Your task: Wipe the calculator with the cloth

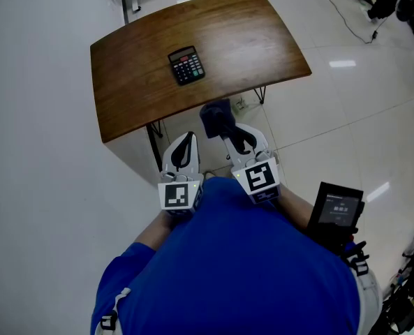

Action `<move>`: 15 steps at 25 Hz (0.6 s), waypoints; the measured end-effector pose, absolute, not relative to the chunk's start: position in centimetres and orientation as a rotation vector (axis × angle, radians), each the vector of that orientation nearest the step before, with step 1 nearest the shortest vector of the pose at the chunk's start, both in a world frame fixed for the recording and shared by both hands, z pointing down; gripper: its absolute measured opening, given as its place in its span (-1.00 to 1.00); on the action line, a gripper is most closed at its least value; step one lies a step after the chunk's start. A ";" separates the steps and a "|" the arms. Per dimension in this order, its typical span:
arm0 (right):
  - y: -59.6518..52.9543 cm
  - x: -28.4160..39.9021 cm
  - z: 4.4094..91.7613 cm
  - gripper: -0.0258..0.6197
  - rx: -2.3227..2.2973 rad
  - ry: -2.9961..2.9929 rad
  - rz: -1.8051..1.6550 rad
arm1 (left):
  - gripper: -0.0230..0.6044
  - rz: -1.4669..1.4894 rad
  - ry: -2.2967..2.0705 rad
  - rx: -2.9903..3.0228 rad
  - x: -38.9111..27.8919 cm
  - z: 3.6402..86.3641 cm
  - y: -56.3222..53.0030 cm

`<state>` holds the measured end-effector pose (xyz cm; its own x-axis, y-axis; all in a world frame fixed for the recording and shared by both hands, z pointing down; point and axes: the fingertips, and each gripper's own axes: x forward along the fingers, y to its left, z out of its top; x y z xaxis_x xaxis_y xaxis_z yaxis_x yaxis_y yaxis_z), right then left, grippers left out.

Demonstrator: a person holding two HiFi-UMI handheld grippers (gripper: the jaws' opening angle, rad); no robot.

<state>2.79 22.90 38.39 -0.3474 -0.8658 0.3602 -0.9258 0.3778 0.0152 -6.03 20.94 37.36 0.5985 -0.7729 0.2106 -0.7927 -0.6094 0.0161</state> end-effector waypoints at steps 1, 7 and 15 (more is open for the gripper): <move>22.9 2.8 38.4 -0.73 1.575 -2.334 0.277 | -0.91 0.276 -1.327 2.714 -6.0 37.3 20.9; 22.7 2.8 38.3 -0.73 1.577 -2.335 0.280 | -0.91 0.267 -1.328 2.707 -5.8 37.2 20.5; 22.7 3.1 38.6 -0.73 1.578 -2.334 0.285 | -0.91 0.284 -1.308 2.690 -5.1 37.8 20.4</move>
<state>3.06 22.74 38.56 -0.3459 -0.8661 0.3609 -0.9275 0.3737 0.0079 -5.11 20.44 37.85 0.6048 -0.7630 0.2283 -0.7889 -0.6132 0.0405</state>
